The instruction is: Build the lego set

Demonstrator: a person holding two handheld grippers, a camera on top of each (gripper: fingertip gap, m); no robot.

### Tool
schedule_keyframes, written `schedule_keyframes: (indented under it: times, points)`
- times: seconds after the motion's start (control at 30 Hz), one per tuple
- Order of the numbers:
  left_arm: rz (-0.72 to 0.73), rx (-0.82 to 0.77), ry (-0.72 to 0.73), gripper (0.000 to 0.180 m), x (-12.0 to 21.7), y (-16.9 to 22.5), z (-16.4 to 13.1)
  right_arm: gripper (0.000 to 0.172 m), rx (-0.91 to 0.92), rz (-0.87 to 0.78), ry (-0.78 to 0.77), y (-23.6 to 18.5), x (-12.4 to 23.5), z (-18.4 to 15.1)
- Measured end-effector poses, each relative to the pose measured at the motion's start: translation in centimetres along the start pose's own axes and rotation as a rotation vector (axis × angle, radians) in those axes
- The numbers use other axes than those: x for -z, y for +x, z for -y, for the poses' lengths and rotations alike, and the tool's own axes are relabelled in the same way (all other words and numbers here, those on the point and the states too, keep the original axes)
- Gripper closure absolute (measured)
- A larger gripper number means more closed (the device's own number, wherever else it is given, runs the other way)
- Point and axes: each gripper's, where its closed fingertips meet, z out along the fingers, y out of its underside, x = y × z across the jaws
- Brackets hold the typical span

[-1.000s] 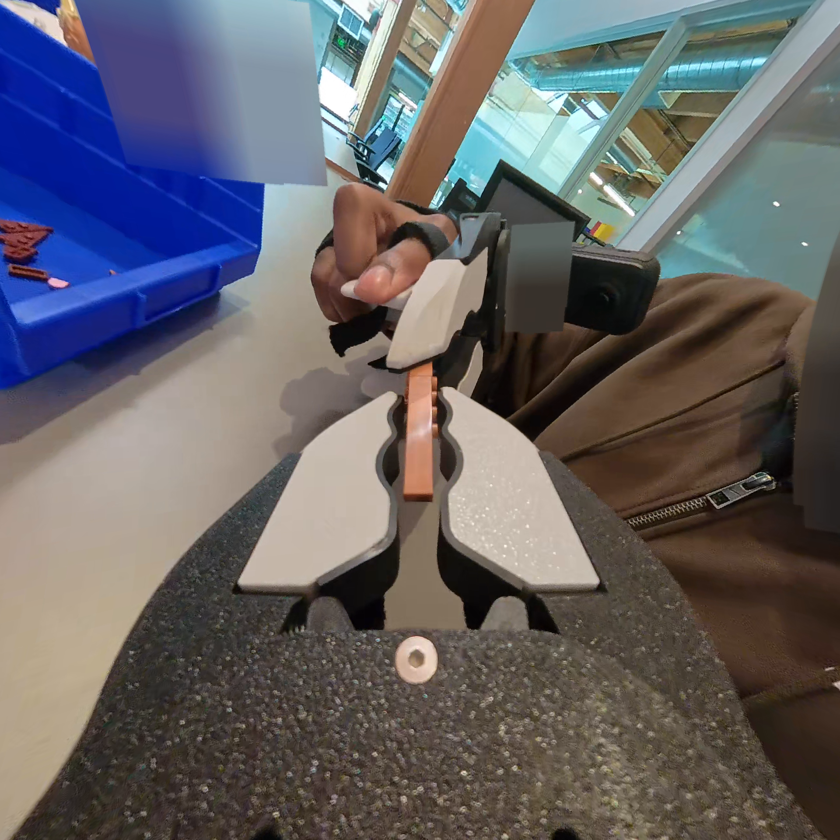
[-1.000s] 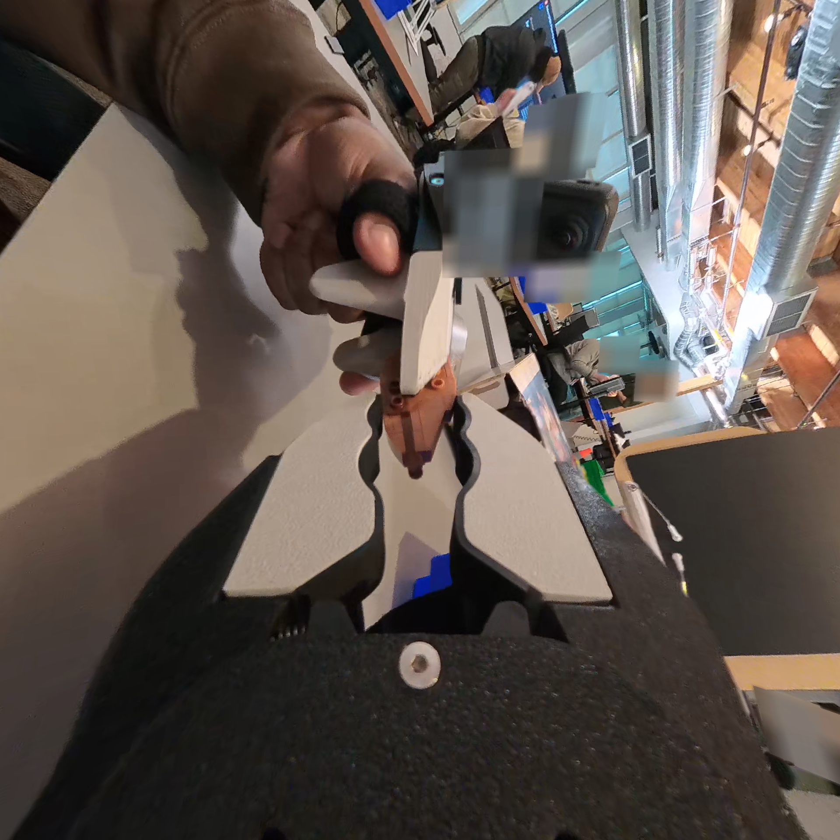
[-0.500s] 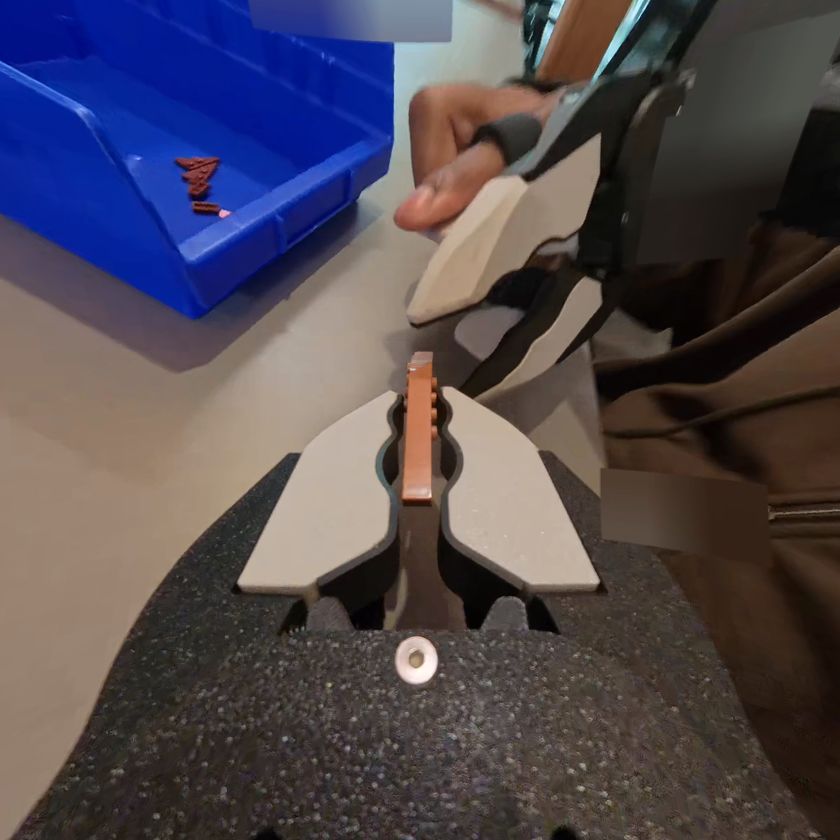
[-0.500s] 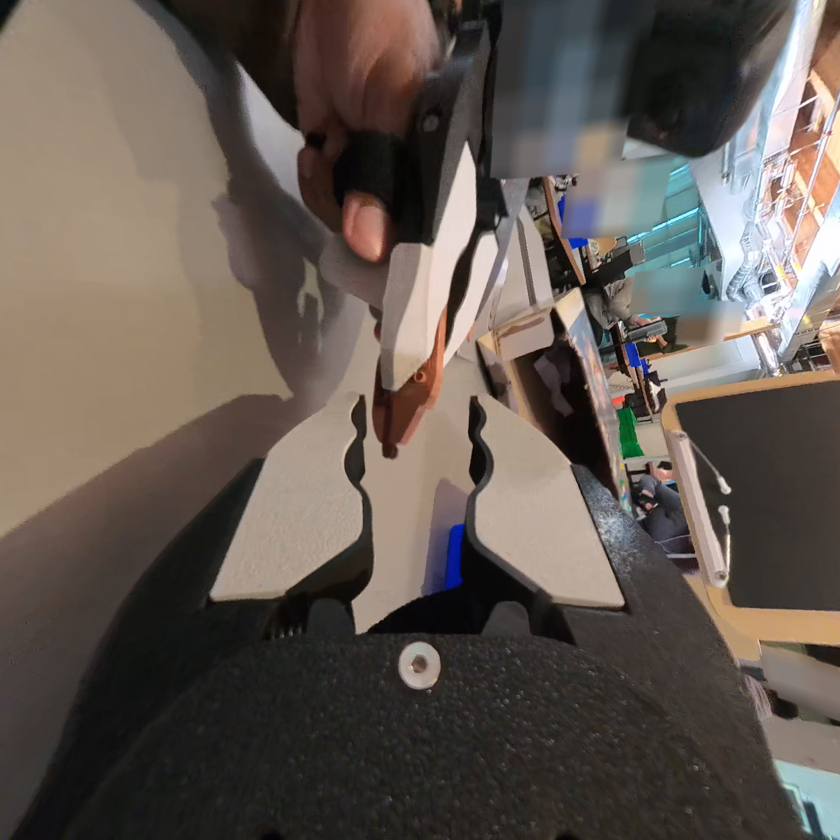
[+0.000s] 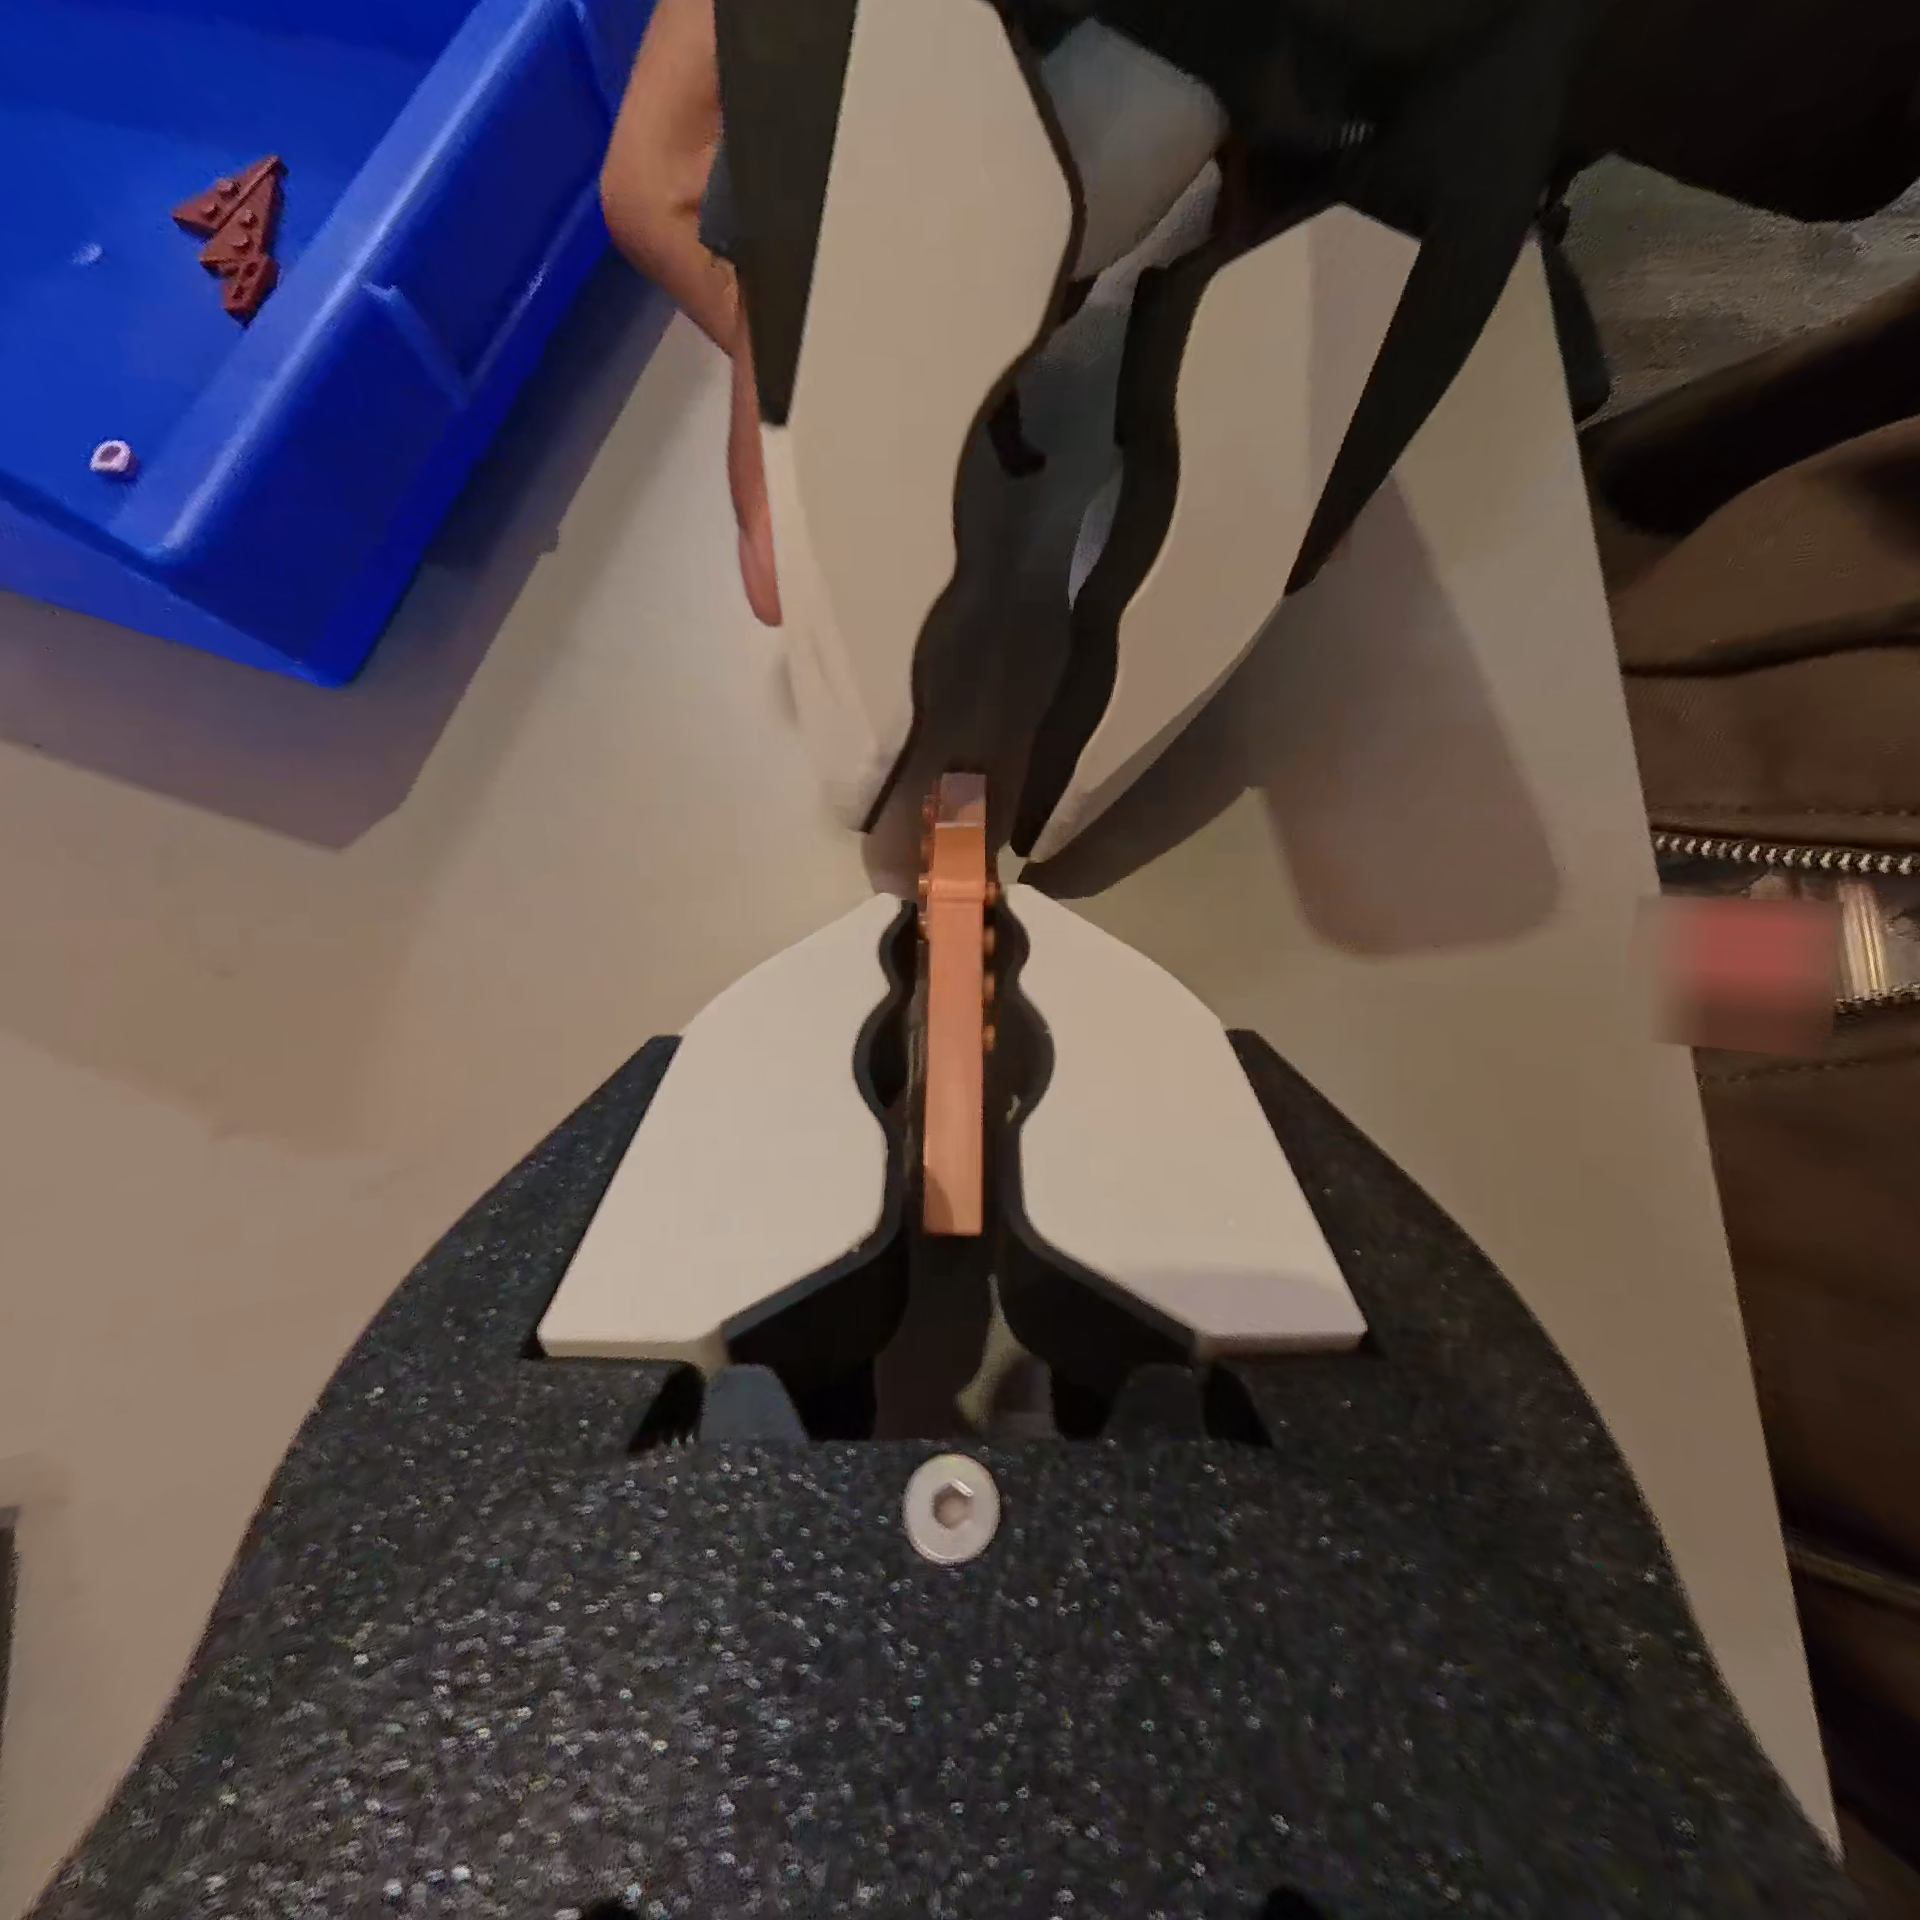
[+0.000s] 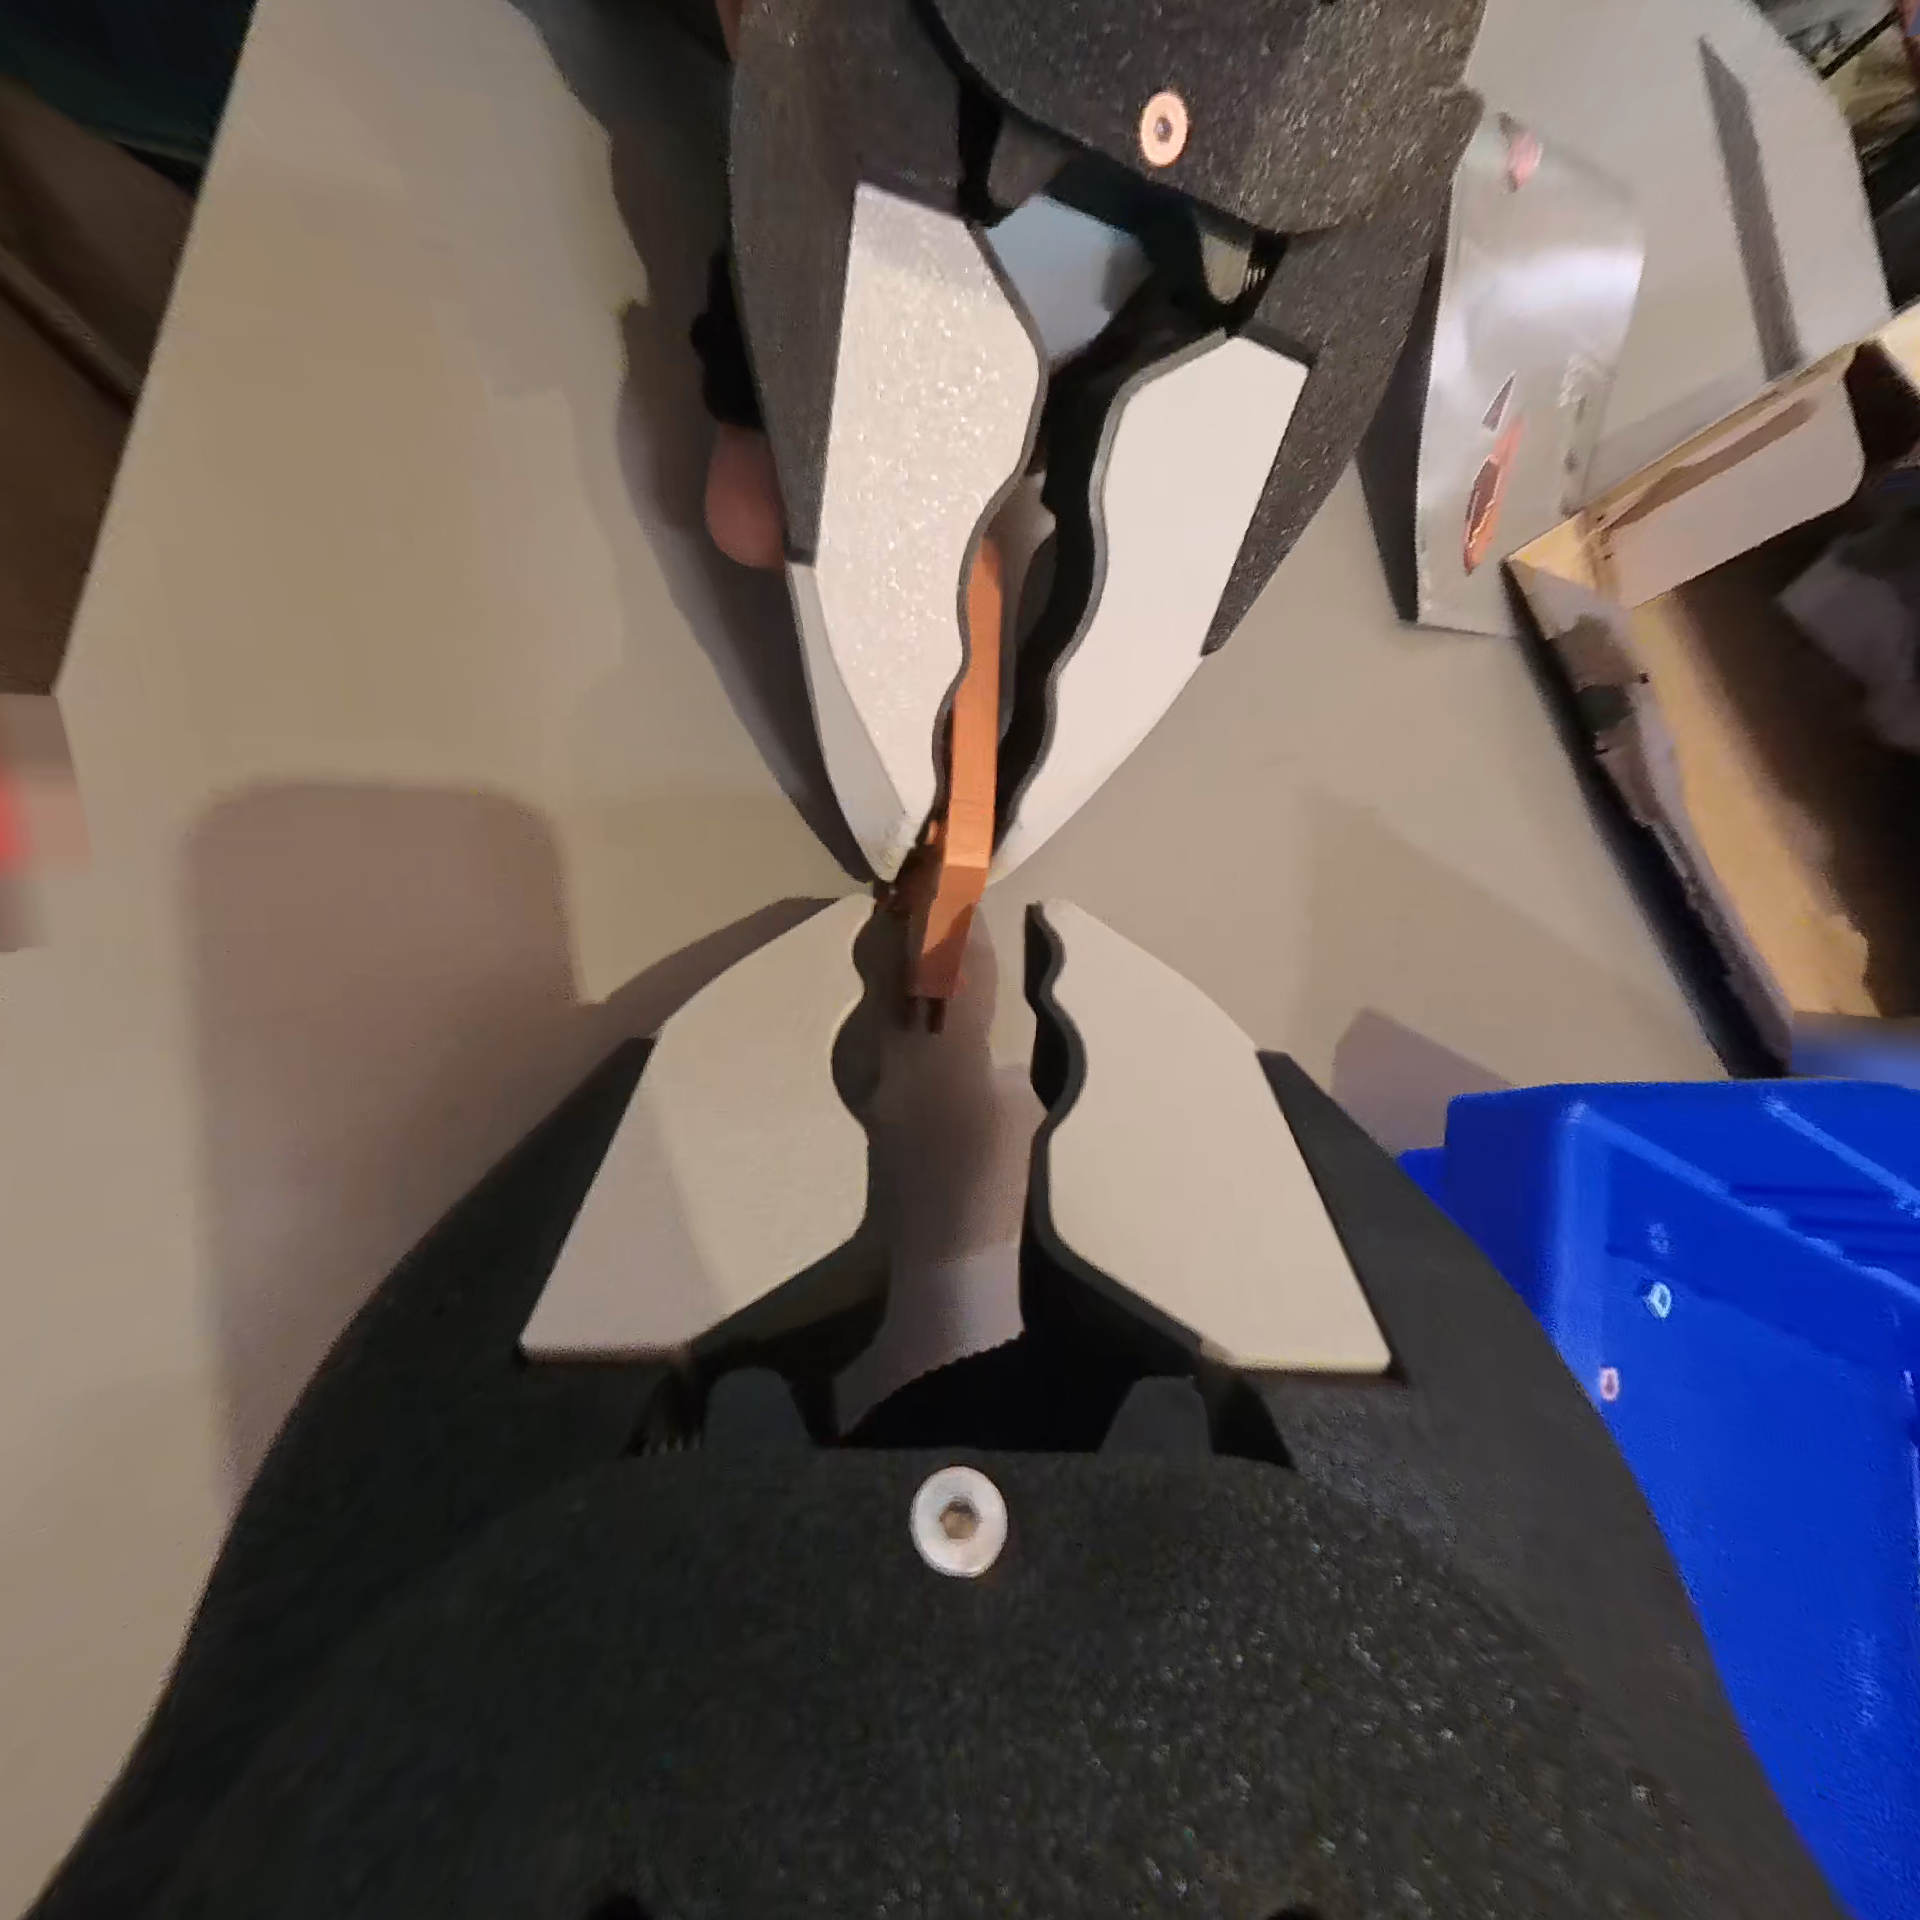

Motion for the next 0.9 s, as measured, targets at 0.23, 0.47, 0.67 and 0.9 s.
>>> schedule_keyframes:
  times: [0.23, 0.47, 0.67, 0.9]
  points:
    - [0.080, 0.049, 0.007, 0.143, 0.8, -1.0, -0.1, 0.163, -0.053, -0.023, -0.045, 0.8, 0.0, -1.1]
    - [0.235, 0.085, 0.231, 0.135, 5.6, -1.2, 1.5, 0.149, -0.095, -0.021, -0.086, 0.7, 2.2, -3.3]
    - [0.518, 0.142, 0.371, 0.136, 12.5, -2.8, -1.1, 0.145, -0.100, -0.060, -0.074, 2.2, 4.0, -2.3]
    - [0.629, 0.223, 0.403, 0.139, 16.2, -3.9, -5.0, 0.144, -0.085, -0.057, -0.062, 3.1, 2.7, -0.6]
